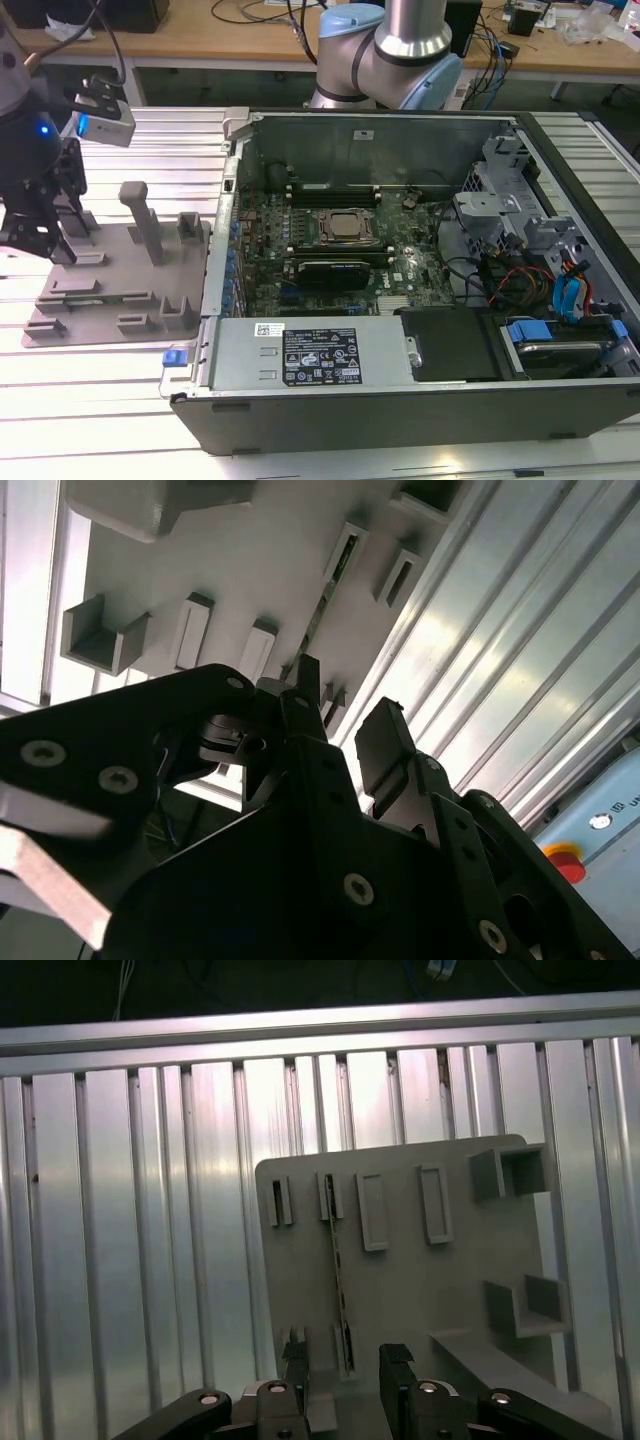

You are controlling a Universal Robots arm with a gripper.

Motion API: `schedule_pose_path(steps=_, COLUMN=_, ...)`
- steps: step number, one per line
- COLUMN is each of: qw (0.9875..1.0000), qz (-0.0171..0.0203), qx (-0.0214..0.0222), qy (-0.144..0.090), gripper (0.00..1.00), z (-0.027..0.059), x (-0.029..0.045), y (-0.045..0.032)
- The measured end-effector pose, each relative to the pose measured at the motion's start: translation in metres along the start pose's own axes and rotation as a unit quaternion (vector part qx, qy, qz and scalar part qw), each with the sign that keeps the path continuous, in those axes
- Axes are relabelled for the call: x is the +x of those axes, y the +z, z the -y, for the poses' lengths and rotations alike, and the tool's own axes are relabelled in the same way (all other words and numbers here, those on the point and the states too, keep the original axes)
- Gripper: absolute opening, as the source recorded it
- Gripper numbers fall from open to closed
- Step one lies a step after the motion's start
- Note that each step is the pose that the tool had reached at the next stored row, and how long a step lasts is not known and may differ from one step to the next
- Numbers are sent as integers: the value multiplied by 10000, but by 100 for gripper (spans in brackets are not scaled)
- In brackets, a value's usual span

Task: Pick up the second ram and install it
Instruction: 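Pick up the second ram and move it above second insertion slot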

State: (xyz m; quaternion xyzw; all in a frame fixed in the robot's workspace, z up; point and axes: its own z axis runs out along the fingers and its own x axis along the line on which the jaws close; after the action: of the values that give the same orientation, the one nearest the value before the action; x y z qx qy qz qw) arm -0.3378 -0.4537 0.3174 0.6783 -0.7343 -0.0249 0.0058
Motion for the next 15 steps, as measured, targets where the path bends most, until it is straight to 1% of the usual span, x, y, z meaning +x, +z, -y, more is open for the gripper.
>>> schedule_pose_path(steps=11, qw=10000, qz=0, qx=0, qy=0, gripper=40, z=5, x=3, y=115)
schedule_pose_path(steps=15, qw=10000, qz=-1, qx=0, qy=-5, gripper=40, z=9, x=5, y=205)
